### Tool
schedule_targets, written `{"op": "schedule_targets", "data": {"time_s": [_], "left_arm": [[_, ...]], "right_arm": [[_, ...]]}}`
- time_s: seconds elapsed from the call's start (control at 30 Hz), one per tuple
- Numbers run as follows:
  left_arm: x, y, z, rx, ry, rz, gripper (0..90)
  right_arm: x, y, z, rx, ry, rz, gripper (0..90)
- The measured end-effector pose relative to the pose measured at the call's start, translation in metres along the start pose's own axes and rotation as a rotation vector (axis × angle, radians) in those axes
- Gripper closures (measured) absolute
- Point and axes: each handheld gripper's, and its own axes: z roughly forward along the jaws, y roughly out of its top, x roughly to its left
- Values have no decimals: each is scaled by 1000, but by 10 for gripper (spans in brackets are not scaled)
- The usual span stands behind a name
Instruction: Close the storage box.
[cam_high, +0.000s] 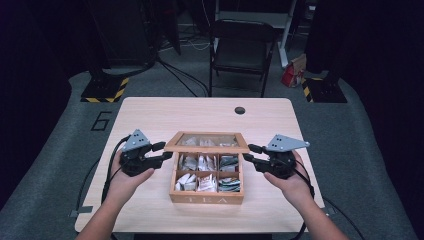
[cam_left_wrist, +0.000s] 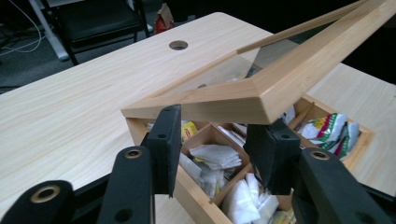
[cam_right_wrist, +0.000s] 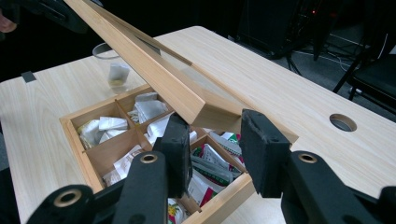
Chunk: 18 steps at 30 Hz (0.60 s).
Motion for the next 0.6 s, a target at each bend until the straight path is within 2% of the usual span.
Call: {"op": "schedule_targets", "data": {"time_s": [0.13,0.43,0.6], "left_arm": [[-5,-3,-3,1,-17,8,592],[-13,-14,-6,9,-15,24,590],[-17,-27,-5,2,-27,2,590]], "right_arm": [[3,-4,0,-3,-5,-6,628],[11,-19,0,-2,-11,8,619],[17,-28,0,9,-7,8,615]]}}
